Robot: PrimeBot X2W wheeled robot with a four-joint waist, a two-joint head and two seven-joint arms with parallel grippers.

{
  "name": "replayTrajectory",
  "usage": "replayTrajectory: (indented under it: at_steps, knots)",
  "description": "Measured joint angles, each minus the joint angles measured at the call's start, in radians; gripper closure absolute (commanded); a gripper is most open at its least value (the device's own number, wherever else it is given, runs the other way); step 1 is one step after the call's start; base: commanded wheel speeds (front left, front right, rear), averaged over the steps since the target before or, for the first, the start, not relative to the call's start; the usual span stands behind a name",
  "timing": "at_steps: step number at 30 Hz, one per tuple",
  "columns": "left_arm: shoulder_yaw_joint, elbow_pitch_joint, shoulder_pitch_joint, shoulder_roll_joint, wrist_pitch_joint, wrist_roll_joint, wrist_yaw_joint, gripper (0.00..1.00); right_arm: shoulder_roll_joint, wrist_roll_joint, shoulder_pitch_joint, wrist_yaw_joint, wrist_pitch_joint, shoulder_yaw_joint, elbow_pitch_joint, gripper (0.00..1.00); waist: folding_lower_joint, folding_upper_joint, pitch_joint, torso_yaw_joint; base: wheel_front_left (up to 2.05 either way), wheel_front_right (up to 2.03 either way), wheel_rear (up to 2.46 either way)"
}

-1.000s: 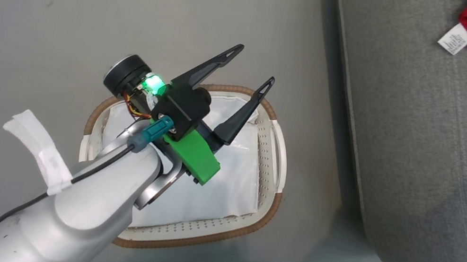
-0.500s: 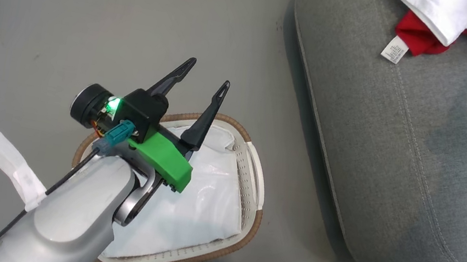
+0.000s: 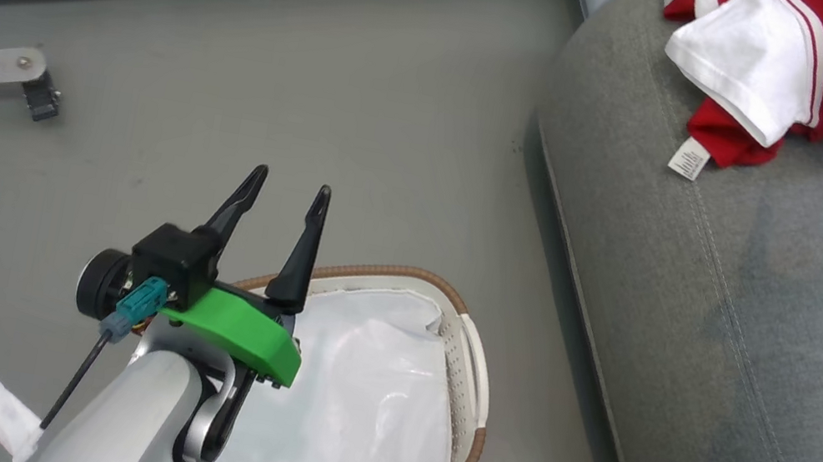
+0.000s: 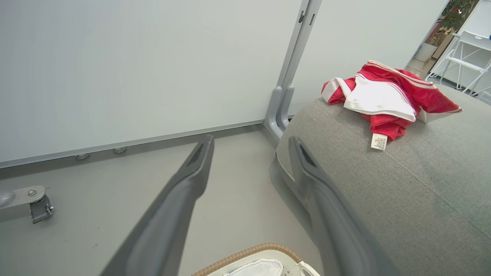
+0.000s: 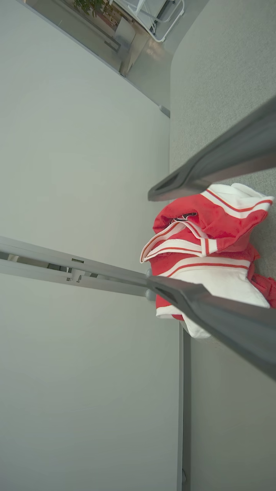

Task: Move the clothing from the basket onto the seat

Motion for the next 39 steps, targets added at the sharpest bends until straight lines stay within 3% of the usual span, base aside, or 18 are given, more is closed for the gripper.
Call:
replayTrajectory:
  at_steps: [20,32,39]
  knots:
    - [0.351,-0.057,0.334,-0.091,0.0,0.107,-0.041,0.0,0.236,0.058,0.388,0.0,-0.001,0.098,-0.223,0.0,0.0,0.0,-0.201,0.219,0.0,0.0,0.0]
    - [0.415,-0.067,0.42,-0.126,0.0,0.15,-0.076,0.0,0.246,0.204,0.627,0.0,-0.001,0.152,-0.312,0.0,0.0,0.0,-0.281,0.273,0.0,0.0,0.0]
    - [0.43,-0.072,0.432,-0.13,0.0,0.156,-0.086,0.0,0.246,0.187,0.666,0.0,-0.001,0.171,-0.333,0.0,0.0,0.0,-0.288,0.271,0.0,0.0,0.0]
